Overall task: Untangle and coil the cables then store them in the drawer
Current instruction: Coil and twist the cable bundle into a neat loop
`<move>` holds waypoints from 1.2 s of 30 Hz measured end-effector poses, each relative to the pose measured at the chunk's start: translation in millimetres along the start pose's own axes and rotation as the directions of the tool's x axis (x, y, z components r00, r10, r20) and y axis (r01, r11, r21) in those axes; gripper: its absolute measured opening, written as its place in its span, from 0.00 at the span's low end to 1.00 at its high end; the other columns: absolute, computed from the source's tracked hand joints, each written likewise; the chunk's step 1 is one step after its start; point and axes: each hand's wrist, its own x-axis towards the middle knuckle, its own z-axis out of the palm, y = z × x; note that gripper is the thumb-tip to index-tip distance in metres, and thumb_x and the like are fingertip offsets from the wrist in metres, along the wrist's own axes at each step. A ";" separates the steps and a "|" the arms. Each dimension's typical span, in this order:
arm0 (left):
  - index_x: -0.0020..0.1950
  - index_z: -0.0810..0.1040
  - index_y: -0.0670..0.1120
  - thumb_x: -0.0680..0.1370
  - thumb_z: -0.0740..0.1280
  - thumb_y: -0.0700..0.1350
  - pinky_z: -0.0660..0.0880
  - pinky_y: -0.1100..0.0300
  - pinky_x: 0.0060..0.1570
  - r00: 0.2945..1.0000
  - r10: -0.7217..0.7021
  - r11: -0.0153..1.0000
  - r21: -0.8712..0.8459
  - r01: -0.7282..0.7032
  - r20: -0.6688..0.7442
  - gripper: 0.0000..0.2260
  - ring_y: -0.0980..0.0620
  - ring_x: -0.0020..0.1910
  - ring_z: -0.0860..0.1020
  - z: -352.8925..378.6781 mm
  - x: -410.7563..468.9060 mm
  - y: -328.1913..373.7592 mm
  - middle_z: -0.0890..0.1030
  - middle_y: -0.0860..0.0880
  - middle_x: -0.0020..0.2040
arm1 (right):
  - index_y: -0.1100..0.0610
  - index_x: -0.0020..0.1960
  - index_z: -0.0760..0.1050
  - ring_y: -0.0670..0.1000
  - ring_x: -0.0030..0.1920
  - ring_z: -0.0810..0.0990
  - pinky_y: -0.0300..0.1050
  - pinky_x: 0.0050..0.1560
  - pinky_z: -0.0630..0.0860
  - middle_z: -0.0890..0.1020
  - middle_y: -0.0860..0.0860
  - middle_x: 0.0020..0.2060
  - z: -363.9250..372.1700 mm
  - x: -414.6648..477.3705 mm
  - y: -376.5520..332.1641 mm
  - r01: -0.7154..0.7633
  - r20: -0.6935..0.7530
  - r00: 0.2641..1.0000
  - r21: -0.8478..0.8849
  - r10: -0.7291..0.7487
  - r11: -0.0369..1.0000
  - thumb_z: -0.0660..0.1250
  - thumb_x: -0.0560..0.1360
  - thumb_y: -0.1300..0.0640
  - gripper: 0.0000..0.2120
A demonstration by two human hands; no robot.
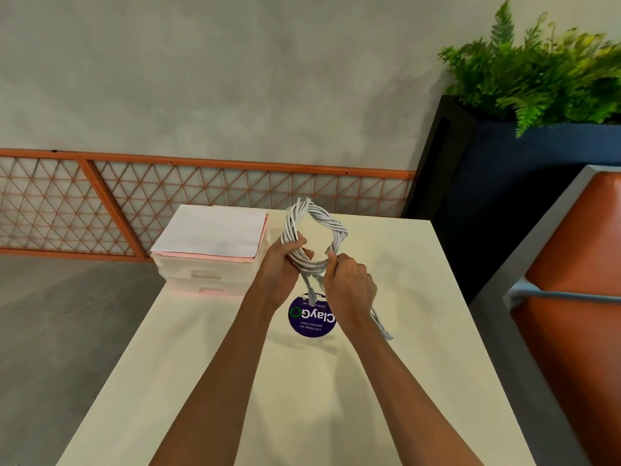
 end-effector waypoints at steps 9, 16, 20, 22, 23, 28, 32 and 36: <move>0.30 0.62 0.47 0.78 0.62 0.61 0.61 0.62 0.25 0.901 0.180 0.981 0.134 -0.137 -0.395 0.23 0.55 0.24 0.62 6.8 2.3 2.6 0.63 0.53 0.24 | 0.59 0.47 0.75 0.56 0.42 0.79 0.48 0.41 0.72 0.83 0.52 0.40 -4.2 6.1 18.9 0.191 0.131 0.962 0.303 -0.239 0.934 0.54 0.80 0.43 0.21; 0.30 0.62 0.47 0.77 0.66 0.57 0.58 0.65 0.24 0.898 0.270 0.956 0.210 -0.206 -0.347 0.23 0.56 0.21 0.59 -9.1 2.6 13.5 0.61 0.54 0.22 | 0.54 0.48 0.73 0.41 0.33 0.70 0.38 0.36 0.66 0.72 0.41 0.31 -13.7 17.7 51.8 0.371 0.233 0.842 0.407 -0.487 0.835 0.58 0.80 0.47 0.12; 0.33 0.63 0.48 0.60 0.81 0.49 0.62 0.59 0.28 0.960 0.275 0.862 0.455 -0.224 -0.049 0.25 0.51 0.27 0.60 -26.0 -1.2 7.3 0.62 0.51 0.26 | 0.52 0.40 0.73 0.45 0.26 0.65 0.40 0.32 0.62 0.69 0.45 0.23 -14.7 17.9 45.8 0.240 0.143 0.920 0.532 -0.365 0.812 0.55 0.81 0.48 0.15; 0.37 0.64 0.46 0.58 0.83 0.42 0.65 0.61 0.29 0.963 0.264 0.770 0.589 -0.246 0.056 0.27 0.53 0.28 0.62 -31.3 -4.8 2.3 0.63 0.50 0.28 | 0.53 0.37 0.72 0.44 0.25 0.62 0.38 0.30 0.61 0.64 0.46 0.24 -20.3 21.6 38.7 0.121 0.185 0.937 0.626 -0.297 0.771 0.54 0.82 0.48 0.18; 0.40 0.65 0.45 0.58 0.83 0.40 0.67 0.62 0.28 0.960 0.268 0.737 0.625 -0.257 0.079 0.27 0.53 0.28 0.63 -32.0 -6.2 -0.3 0.64 0.50 0.29 | 0.54 0.37 0.72 0.44 0.25 0.60 0.38 0.29 0.60 0.63 0.47 0.25 -23.2 22.9 35.3 0.022 0.242 0.936 0.684 -0.255 0.730 0.54 0.82 0.47 0.20; 0.47 0.68 0.44 0.60 0.82 0.40 0.70 0.66 0.29 0.906 0.423 0.602 0.737 -0.306 0.031 0.26 0.57 0.27 0.67 -25.3 -11.0 -9.8 0.69 0.50 0.31 | 0.57 0.39 0.72 0.43 0.22 0.55 0.35 0.21 0.53 0.58 0.45 0.23 -34.8 23.2 25.6 -0.394 0.520 0.805 0.828 -0.286 0.398 0.53 0.82 0.46 0.21; 0.43 0.68 0.41 0.60 0.82 0.41 0.69 0.68 0.27 0.800 0.580 0.661 0.663 -0.351 -0.154 0.24 0.59 0.24 0.66 -21.3 -9.7 -9.3 0.68 0.49 0.29 | 0.57 0.43 0.72 0.42 0.22 0.54 0.33 0.19 0.54 0.57 0.45 0.25 -40.2 21.4 23.9 -0.563 0.640 0.671 0.769 -0.375 0.304 0.52 0.81 0.44 0.19; 0.42 0.68 0.42 0.62 0.80 0.34 0.71 0.66 0.27 0.841 0.478 0.811 0.495 -0.312 -0.253 0.22 0.59 0.25 0.65 -21.6 -4.1 -8.6 0.67 0.49 0.30 | 0.55 0.49 0.72 0.41 0.24 0.55 0.31 0.20 0.55 0.59 0.47 0.28 -36.2 14.2 23.0 -0.602 0.658 0.606 0.746 -0.446 0.283 0.52 0.81 0.44 0.17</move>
